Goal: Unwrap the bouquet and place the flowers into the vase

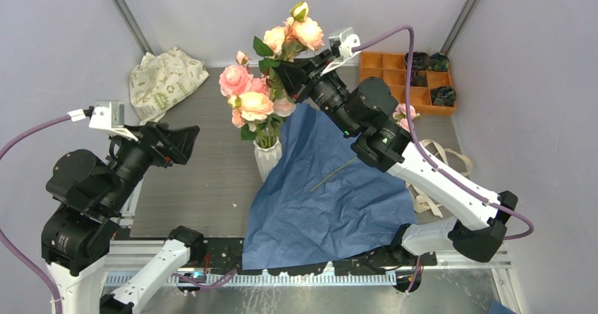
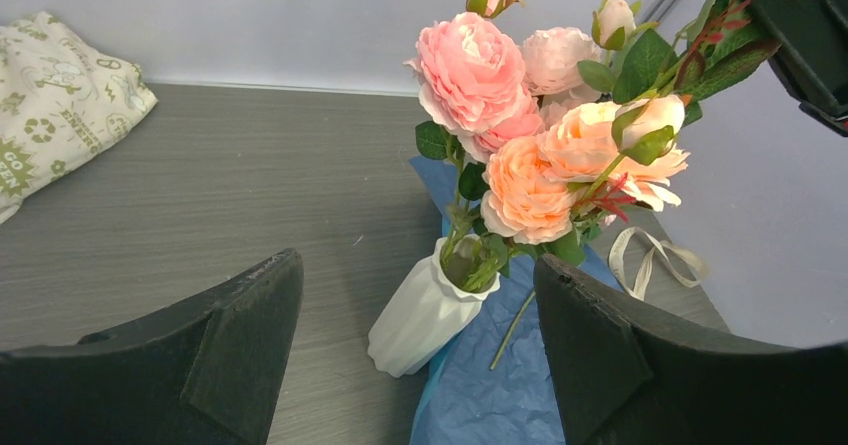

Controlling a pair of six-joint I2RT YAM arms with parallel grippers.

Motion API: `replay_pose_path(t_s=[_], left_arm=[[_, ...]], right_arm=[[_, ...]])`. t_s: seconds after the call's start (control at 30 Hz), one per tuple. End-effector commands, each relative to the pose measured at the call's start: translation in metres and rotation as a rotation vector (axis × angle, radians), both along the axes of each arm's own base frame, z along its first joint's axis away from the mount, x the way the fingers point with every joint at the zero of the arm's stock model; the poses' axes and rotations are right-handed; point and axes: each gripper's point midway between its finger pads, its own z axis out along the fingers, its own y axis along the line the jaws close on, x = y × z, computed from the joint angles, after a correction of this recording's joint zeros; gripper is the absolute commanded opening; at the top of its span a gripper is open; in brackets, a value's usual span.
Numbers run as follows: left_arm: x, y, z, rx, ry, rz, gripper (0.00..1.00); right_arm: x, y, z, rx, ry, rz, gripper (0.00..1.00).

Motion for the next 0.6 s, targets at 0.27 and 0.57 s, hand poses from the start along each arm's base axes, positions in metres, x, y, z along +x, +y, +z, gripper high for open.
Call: replay_pose_path(t_s=[0.27, 0.57], left_arm=[[0.005, 0.001, 0.006, -0.009, -0.027, 0.013, 0.85], [0.005, 0.0, 0.005, -0.013, -0.024, 0.009, 0.85]], right_arm=[[-0.018, -0.004, -0.012, 0.041, 0.044, 0.048, 0.01], [-0.02, 0.007, -0.046, 0.011, 0.117, 0.071, 0.01]])
